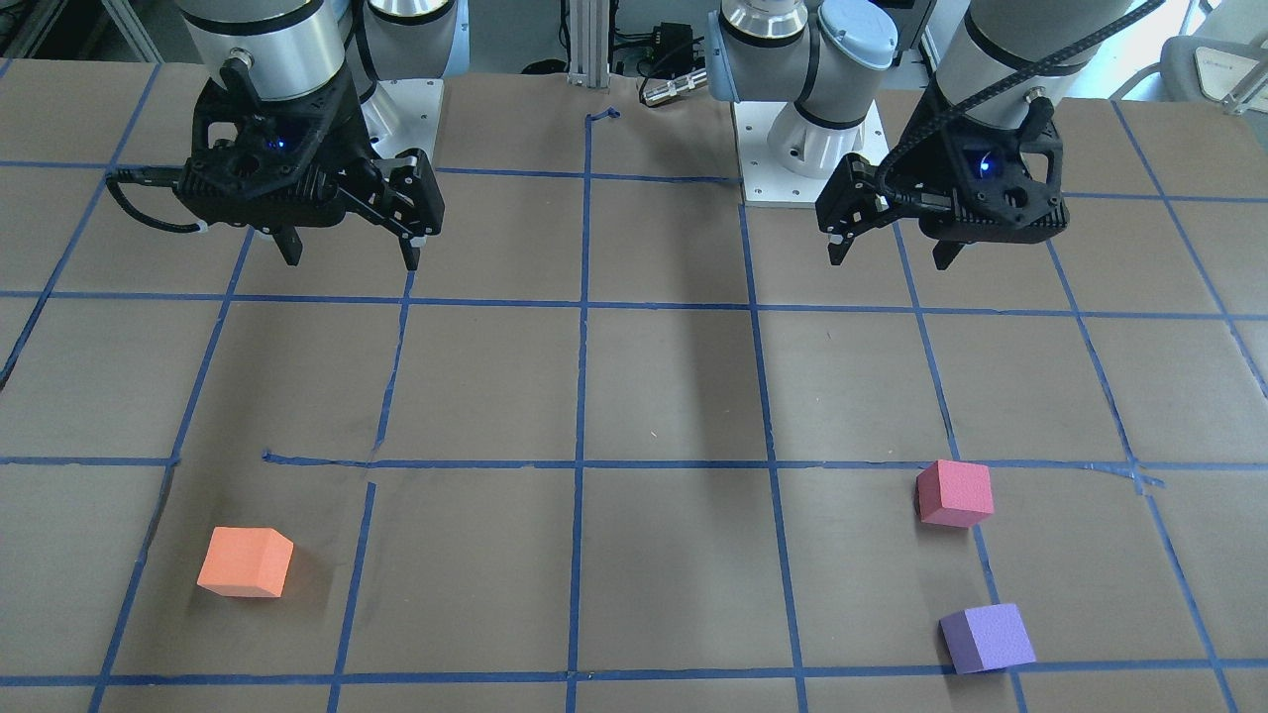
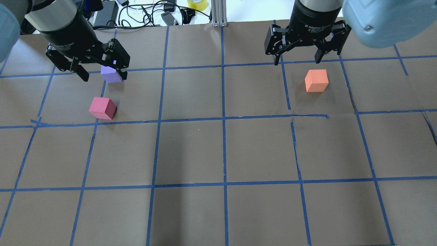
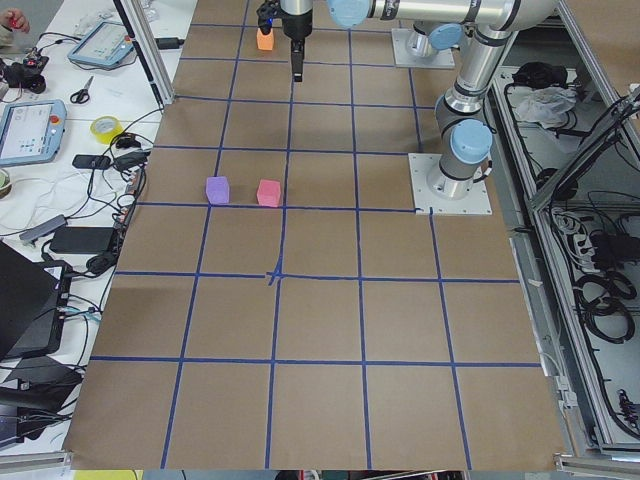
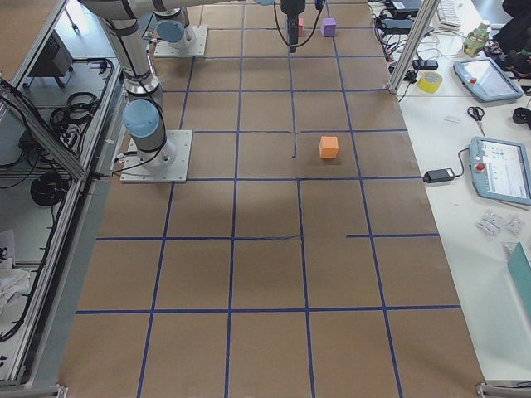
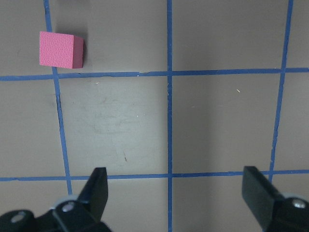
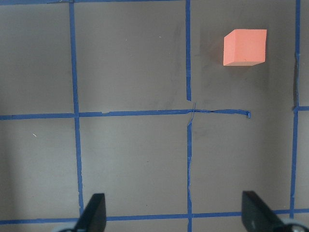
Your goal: Arrange blocks in a line
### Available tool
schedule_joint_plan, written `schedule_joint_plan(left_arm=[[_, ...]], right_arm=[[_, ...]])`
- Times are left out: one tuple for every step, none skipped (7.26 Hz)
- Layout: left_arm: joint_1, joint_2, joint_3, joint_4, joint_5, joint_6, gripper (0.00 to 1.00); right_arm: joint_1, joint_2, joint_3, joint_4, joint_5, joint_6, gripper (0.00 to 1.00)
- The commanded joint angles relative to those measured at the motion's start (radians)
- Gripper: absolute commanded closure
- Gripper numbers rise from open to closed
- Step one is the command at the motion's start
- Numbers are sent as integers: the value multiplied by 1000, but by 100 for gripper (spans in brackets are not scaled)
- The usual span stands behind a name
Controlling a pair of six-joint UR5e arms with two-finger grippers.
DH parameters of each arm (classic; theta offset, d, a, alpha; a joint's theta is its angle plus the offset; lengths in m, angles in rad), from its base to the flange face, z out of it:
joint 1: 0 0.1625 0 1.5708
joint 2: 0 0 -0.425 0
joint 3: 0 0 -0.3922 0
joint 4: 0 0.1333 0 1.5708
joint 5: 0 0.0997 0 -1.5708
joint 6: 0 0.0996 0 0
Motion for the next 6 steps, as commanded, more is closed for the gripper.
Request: schedule_joint_plan(left_arm=[[0, 1, 7, 2, -3, 0, 0], [0, 17, 1, 0, -3, 1, 0], [3, 12, 0, 0, -3, 3, 0], [3, 12, 0, 0, 0, 3, 0], [2, 15, 0, 0, 2, 3, 0], [0, 11, -1, 0, 0, 10, 0]], right_arm=[[-1, 3, -11, -4, -2, 1, 0], [-3, 2, -13, -4, -6, 0, 0], [-6, -9, -27, -2, -3, 1, 0], [-6, 0, -25, 2, -3, 7, 0], [-6, 0, -19, -4, 10, 3, 0], [-4, 2, -15, -43, -2, -3, 0]])
